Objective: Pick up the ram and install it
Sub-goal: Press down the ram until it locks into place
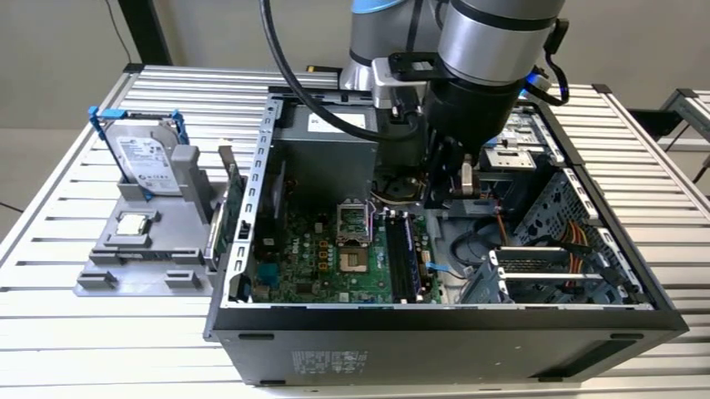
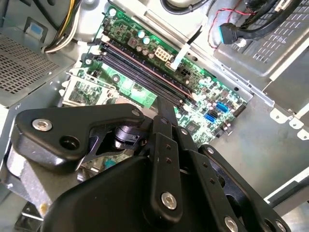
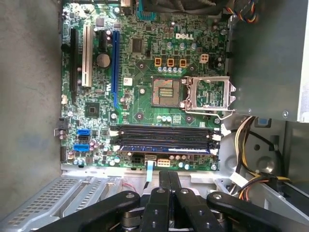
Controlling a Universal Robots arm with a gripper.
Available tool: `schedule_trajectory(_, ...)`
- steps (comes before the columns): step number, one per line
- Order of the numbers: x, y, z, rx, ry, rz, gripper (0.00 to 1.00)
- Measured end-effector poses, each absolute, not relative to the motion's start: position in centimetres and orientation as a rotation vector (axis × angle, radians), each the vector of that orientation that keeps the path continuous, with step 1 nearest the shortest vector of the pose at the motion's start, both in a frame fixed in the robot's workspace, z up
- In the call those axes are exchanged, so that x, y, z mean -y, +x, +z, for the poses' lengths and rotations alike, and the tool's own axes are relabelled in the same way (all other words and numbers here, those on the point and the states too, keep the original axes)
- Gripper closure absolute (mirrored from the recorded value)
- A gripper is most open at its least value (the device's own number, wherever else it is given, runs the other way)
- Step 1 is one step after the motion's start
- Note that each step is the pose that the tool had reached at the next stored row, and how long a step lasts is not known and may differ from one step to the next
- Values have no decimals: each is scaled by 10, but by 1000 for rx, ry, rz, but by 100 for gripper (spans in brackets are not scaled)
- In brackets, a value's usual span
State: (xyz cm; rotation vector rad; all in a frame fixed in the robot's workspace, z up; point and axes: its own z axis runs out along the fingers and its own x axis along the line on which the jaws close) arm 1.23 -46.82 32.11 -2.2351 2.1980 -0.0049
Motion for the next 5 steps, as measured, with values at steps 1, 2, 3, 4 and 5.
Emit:
schedule_trajectory(1,468,12,321,-2198,-2235,-5,100)
schedule_trajectory(2,468,12,321,-2199,-2236,-6,100)
schedule_trajectory(3,468,12,321,-2199,-2236,-6,100)
schedule_trajectory(4,468,12,321,-2199,-2236,-7,100)
schedule_trajectory(5,468,12,321,-2199,-2236,-7,100)
